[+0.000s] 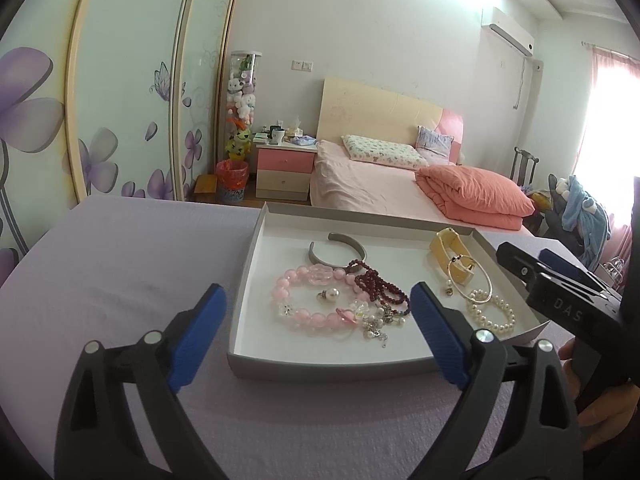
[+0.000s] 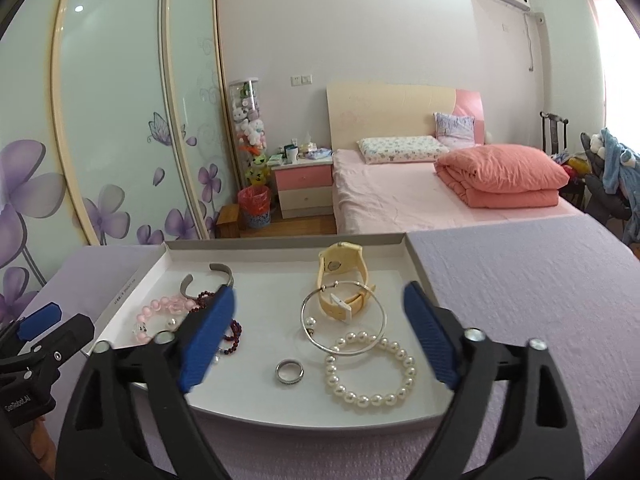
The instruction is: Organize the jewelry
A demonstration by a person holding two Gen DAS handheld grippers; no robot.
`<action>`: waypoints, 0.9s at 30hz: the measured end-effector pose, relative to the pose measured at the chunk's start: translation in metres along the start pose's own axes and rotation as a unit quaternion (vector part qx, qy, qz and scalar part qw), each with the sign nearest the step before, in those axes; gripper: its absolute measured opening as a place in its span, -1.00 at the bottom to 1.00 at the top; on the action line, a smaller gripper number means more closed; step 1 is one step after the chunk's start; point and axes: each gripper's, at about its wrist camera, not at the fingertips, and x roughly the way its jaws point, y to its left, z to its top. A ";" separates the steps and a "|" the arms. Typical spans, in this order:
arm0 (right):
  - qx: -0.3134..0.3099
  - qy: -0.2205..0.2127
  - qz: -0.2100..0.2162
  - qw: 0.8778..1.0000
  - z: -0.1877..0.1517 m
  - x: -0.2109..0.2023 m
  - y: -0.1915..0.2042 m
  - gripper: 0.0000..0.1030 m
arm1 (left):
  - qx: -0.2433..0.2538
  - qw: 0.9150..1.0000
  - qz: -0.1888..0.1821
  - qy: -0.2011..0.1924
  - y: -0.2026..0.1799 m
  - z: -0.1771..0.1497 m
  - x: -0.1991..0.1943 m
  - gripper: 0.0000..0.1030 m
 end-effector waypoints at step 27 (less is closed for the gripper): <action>-0.016 -0.036 0.004 0.999 -0.041 -0.087 0.012 0.97 | 0.010 0.997 -0.038 -0.061 -0.002 -0.022 -0.075 0.96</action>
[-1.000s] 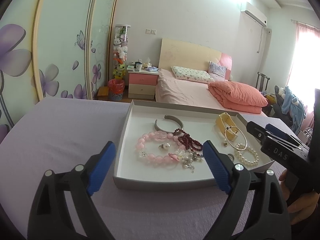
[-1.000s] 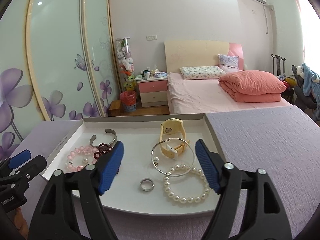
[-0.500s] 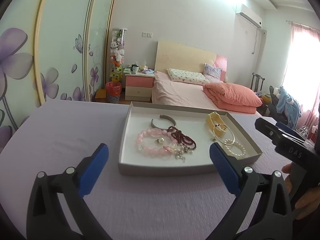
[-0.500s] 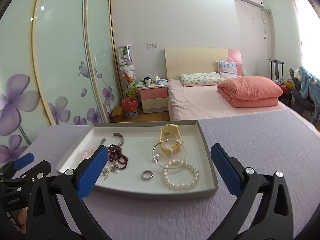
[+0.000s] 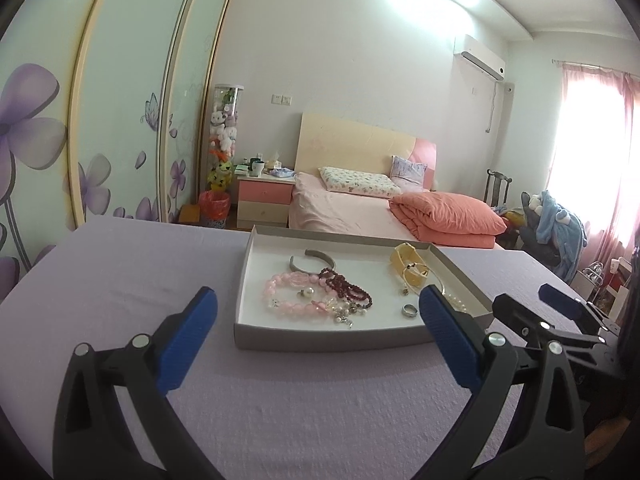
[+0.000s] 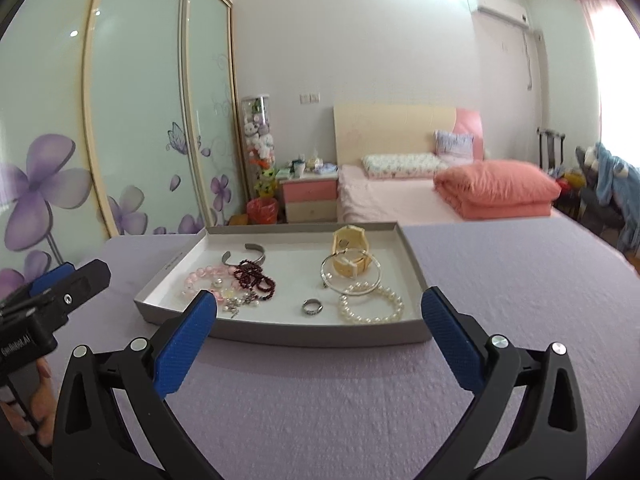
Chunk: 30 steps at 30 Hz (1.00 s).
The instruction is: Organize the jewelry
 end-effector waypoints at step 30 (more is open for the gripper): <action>0.006 -0.004 0.009 1.000 -0.011 0.004 -0.002 0.97 | 0.007 1.000 0.017 0.020 0.000 -0.007 0.010 0.96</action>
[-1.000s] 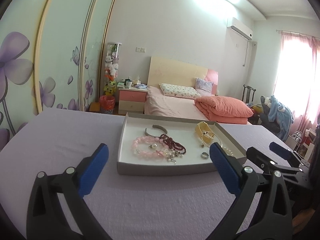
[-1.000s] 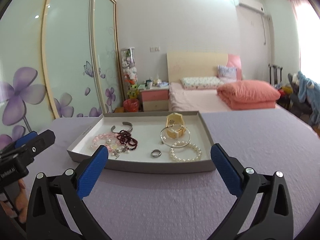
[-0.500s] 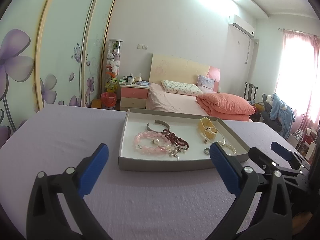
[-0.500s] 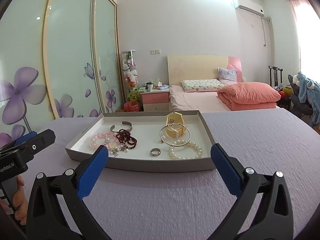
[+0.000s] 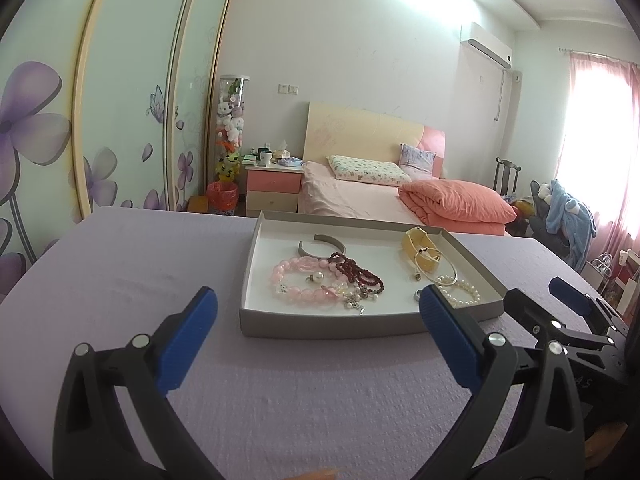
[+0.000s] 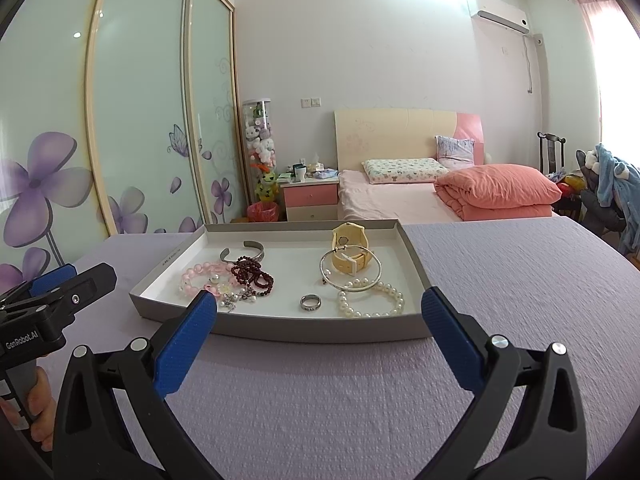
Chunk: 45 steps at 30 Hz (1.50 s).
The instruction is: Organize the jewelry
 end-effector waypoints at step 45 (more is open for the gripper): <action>0.000 -0.002 -0.002 1.000 0.000 -0.001 -0.001 0.97 | 0.003 1.000 0.003 0.001 0.002 -0.002 0.001 0.96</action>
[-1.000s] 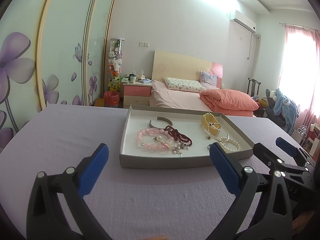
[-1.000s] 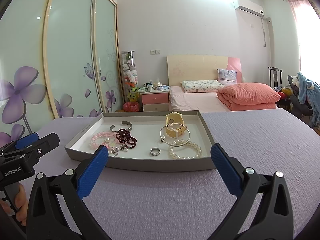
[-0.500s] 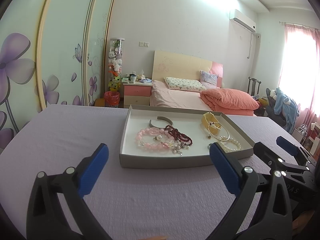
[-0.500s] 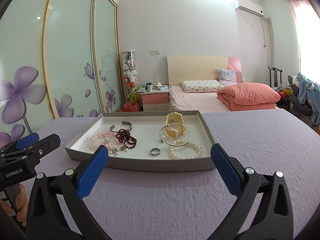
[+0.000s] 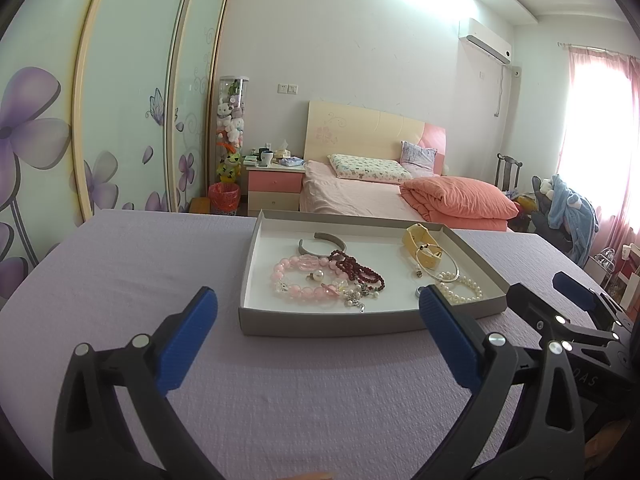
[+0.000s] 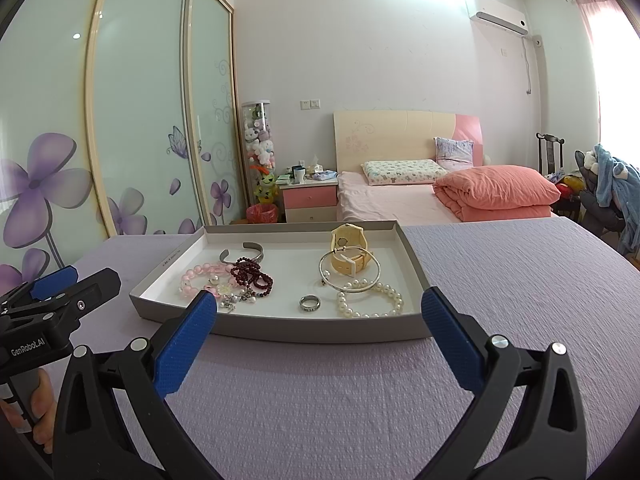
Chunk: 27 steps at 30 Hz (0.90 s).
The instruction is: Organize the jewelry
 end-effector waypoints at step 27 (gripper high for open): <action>0.000 0.000 0.000 1.000 0.000 0.000 0.000 0.97 | 0.002 1.000 0.002 0.000 -0.002 0.000 0.000 0.96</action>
